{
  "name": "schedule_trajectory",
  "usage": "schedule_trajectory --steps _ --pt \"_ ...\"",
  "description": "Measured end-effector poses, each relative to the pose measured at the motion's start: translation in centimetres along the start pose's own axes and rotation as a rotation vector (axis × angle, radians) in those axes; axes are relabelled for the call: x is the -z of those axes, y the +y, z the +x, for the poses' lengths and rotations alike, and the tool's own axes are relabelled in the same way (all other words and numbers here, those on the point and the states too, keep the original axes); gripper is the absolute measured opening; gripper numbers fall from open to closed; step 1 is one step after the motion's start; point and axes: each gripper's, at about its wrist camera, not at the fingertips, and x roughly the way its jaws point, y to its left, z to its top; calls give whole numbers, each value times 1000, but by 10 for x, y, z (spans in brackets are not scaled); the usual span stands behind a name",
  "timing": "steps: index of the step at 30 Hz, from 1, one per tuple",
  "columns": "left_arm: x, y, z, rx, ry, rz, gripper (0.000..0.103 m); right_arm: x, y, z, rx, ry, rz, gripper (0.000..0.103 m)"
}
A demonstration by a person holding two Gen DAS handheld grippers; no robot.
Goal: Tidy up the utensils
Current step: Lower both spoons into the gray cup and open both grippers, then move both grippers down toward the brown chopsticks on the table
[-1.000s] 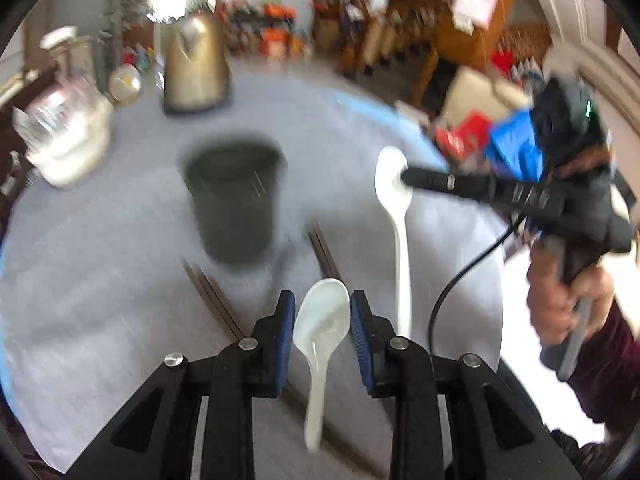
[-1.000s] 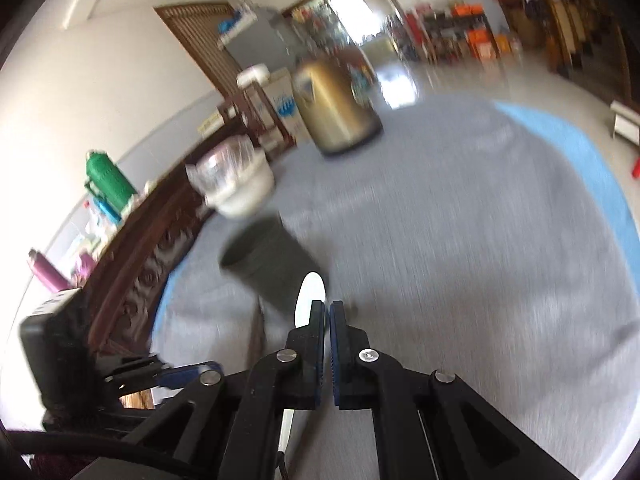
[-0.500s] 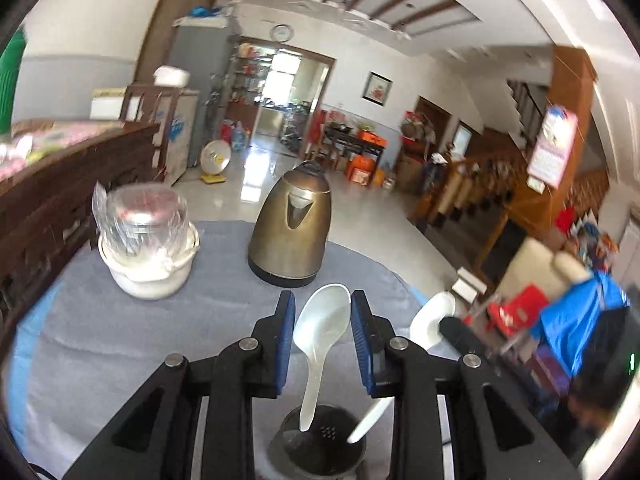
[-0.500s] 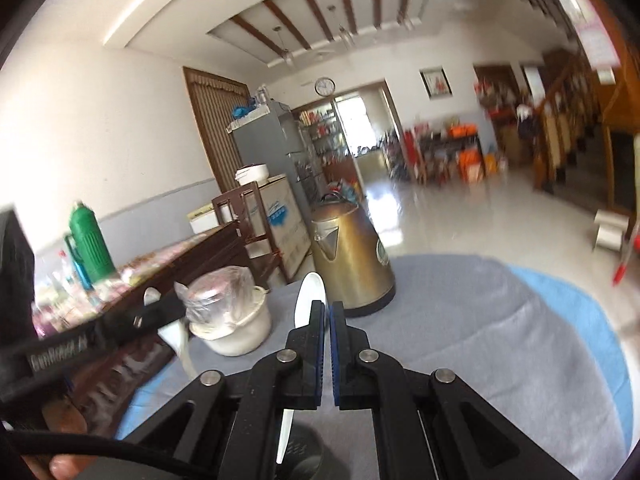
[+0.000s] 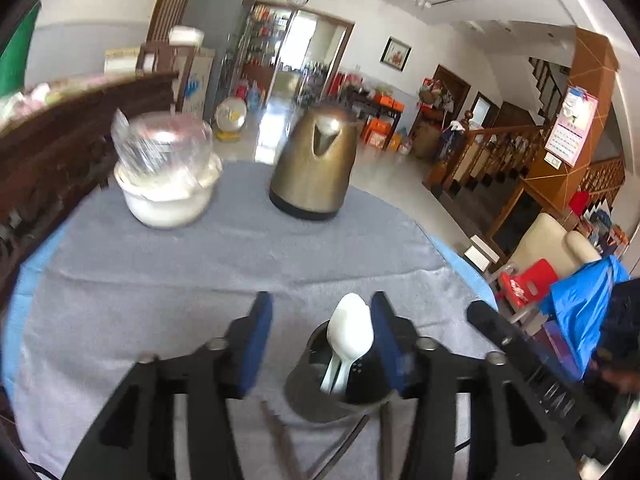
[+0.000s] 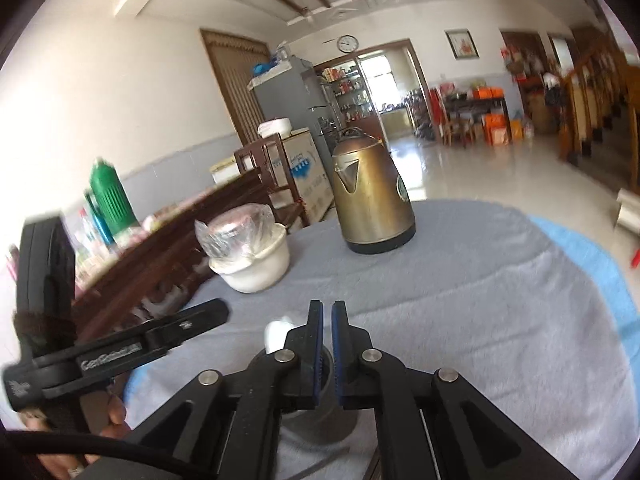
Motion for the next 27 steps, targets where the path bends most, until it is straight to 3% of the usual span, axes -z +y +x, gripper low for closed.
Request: schedule_trajectory --steps 1,3,6,10,15,25,27 --pt "4 0 -10 -9 -12 15 56 0 -5 -5 -16 -2 28 25" --pt "13 4 -23 -20 -11 24 56 3 -17 -20 -22 -14 102 30" --pt "38 9 -37 -75 6 57 56 15 -31 -41 -45 -18 165 30" --pt "80 13 -44 -137 74 84 56 47 -44 -55 -30 85 175 30" --pt "120 6 -45 -131 144 108 56 87 -60 -63 2 183 212 30" --pt "140 -9 -9 -93 273 182 56 117 -53 -28 21 355 231 30" --pt "142 -7 3 -145 320 200 55 120 -50 -17 33 382 223 30"
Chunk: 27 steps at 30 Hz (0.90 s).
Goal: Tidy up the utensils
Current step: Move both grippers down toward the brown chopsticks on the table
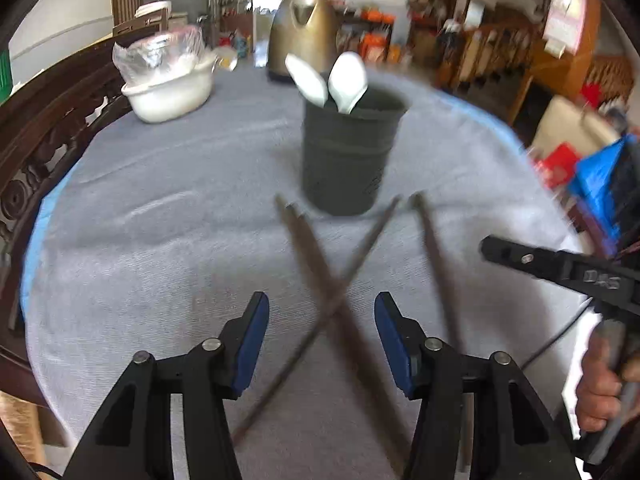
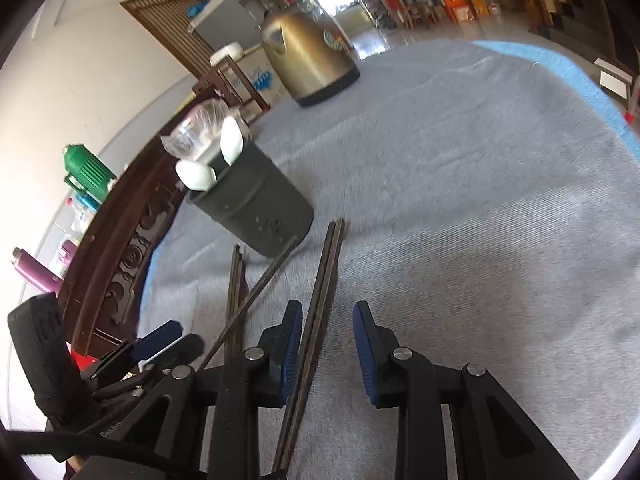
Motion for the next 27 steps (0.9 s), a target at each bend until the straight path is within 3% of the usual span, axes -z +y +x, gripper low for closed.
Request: schedule_trajectory --steps 13,16,20,25,27 --pt "33 52 0 107 91 -186 44 2 14 30 59 73 -37 27" --pt "36 57 0 177 116 -236 40 4 14 35 79 82 -52 26" --pt "39 50 1 280 152 -285 40 4 12 33 94 77 -63 22" --pt "45 24 -1 390 183 -264 39 1 6 30 101 74 -43 22" --pt "46 14 -8 400 171 -223 39 -1 3 28 83 74 -25 24"
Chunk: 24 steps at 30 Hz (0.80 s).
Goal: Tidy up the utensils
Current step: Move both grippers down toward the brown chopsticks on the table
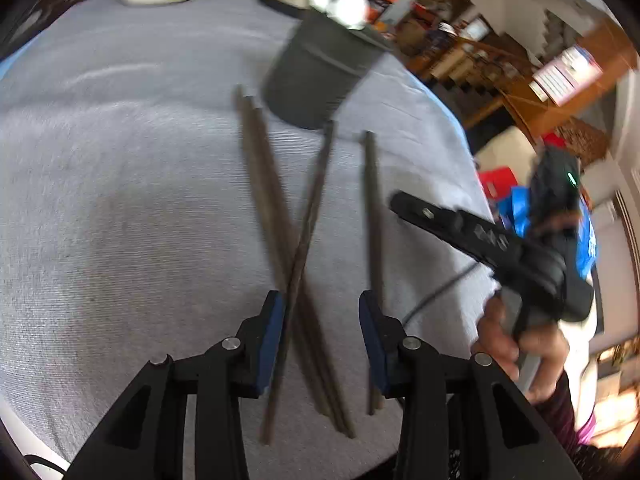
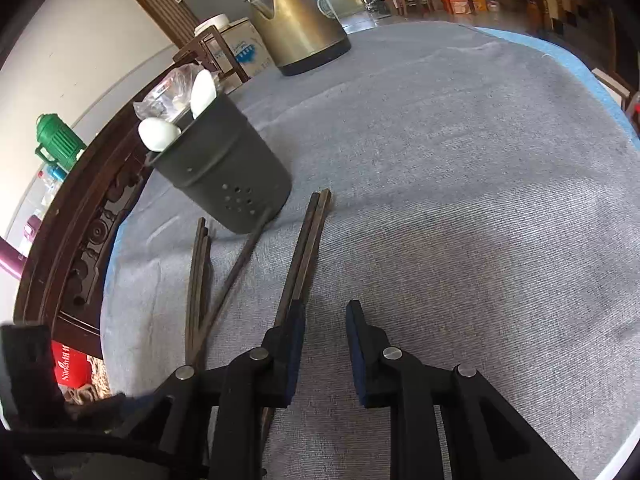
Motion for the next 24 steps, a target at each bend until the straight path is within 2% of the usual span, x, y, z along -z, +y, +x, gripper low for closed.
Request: schedule_trajectory --steps 5,10,12,17,18,24 --pt "-4 -4 -10 -6 -28 7 39 -7 -3 -3 -50 -3 42 26" --pt "-8 -1 -15 -24 -37 -8 39 -8 6 10 -27 16 18 26" --pt "-10 -1 -15 -39 -38 0 39 -7 11 12 5 -7 -22 26" --pt "-25 -12 -11 -96 -49 58 39 -6 7 9 26 -11 -32 18" --pt "-28 -14 -8 -104 -48 71 39 -6 5 8 60 -9 -39 9" --pt "-50 -26 16 -144 -18 119 39 -8 -16 -1 61 -1 18 8"
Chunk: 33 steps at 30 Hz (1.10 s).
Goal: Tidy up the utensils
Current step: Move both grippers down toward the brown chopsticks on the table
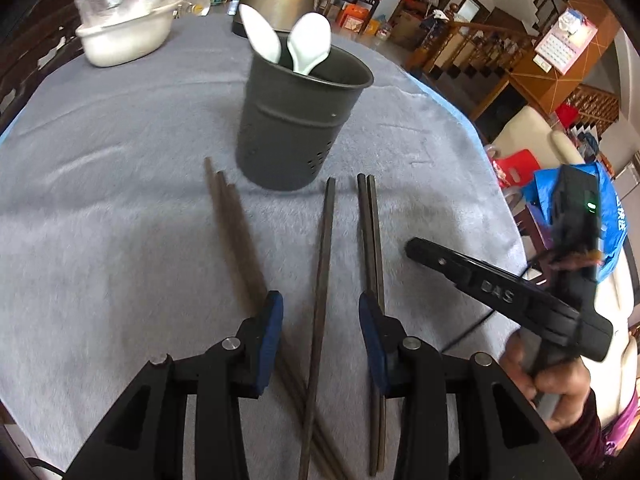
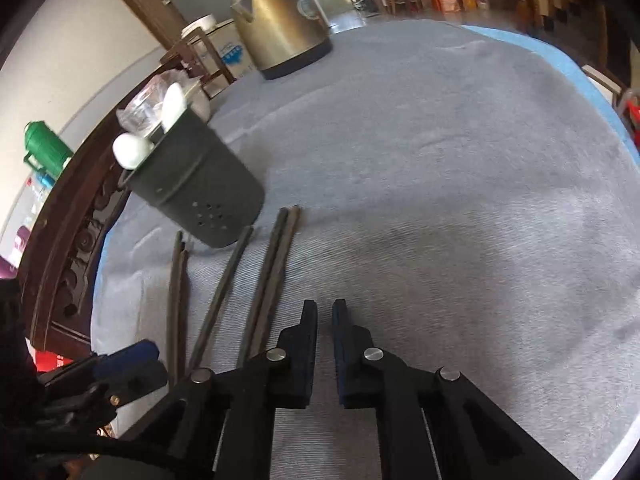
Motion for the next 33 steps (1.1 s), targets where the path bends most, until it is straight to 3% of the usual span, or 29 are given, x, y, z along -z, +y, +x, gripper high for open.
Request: schedule_trajectory --steps 2,4,6,10,15,16,21,25,29,31,33 --pt "-5 -2 9 -30 8 9 39 -2 -9 -4 -45 14 46 15" --pt "-10 -1 19 -36 27 2 40 -7 -15 -6 -119 14 93 15" --pt "-13 0 25 -44 37 1 39 -13 -14 -9 -140 -1 108 17" --pt "-13 2 30 -87 36 2 25 -22 1 0 -132 11 73 33" --pt "-14 13 28 -83 35 -42 19 -21 25 22 -61 36 -14 34" --pt "-13 15 27 -81 35 -45 19 -20 29 22 -36 13 -41 30" --pt "-10 19 26 -9 63 -73 18 -18 21 17 -20 11 -54 27" --pt "-8 13 28 20 86 -82 18 -16 -1 6 71 11 -54 9" --pt "-14 11 26 -18 68 -69 18 -20 -22 -1 22 34 5 14" --pt "-20 13 26 -28 62 -69 18 -26 -28 -6 -55 29 55 15" --pt "-25 8 27 -51 63 -56 18 -30 -27 -9 -80 23 72 16"
